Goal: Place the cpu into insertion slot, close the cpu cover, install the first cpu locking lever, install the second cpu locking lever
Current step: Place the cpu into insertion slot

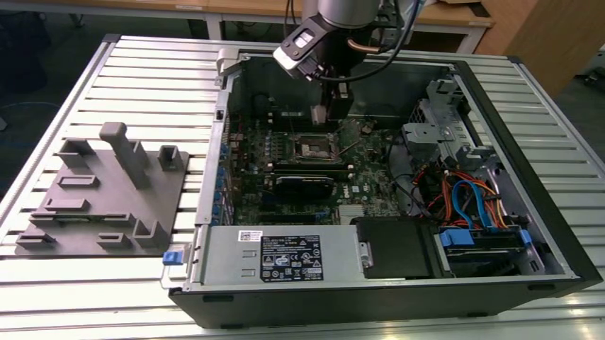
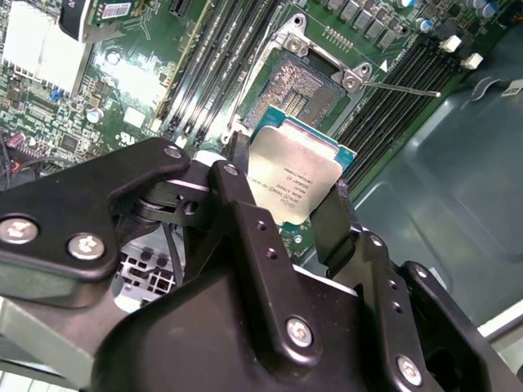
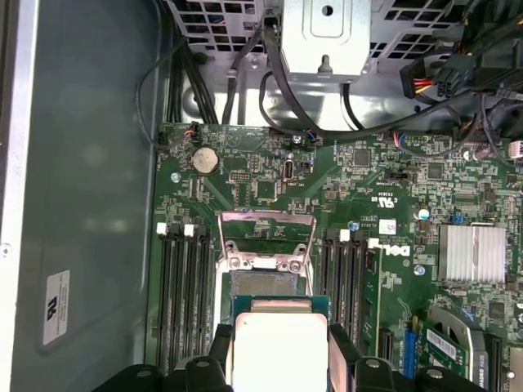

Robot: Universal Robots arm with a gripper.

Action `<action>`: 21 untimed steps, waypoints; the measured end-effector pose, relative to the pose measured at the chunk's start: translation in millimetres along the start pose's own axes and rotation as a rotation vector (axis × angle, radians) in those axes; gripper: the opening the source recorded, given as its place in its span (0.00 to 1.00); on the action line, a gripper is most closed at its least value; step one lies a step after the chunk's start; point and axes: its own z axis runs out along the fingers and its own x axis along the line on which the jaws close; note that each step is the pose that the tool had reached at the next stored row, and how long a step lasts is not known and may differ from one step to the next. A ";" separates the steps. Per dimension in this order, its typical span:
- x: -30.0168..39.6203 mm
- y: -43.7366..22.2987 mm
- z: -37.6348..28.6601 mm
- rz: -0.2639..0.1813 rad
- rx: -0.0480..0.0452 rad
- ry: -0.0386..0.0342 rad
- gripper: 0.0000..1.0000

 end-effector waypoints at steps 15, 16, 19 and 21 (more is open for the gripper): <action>-0.4 -0.3 17.6 0.000 0.0000 0.0001 0.54; -0.4 -0.3 18.6 0.000 -0.0001 0.0001 0.54; -0.5 -0.4 21.4 0.000 -0.0001 0.0001 0.54; -0.5 -0.5 23.0 0.000 -0.0001 0.0001 0.54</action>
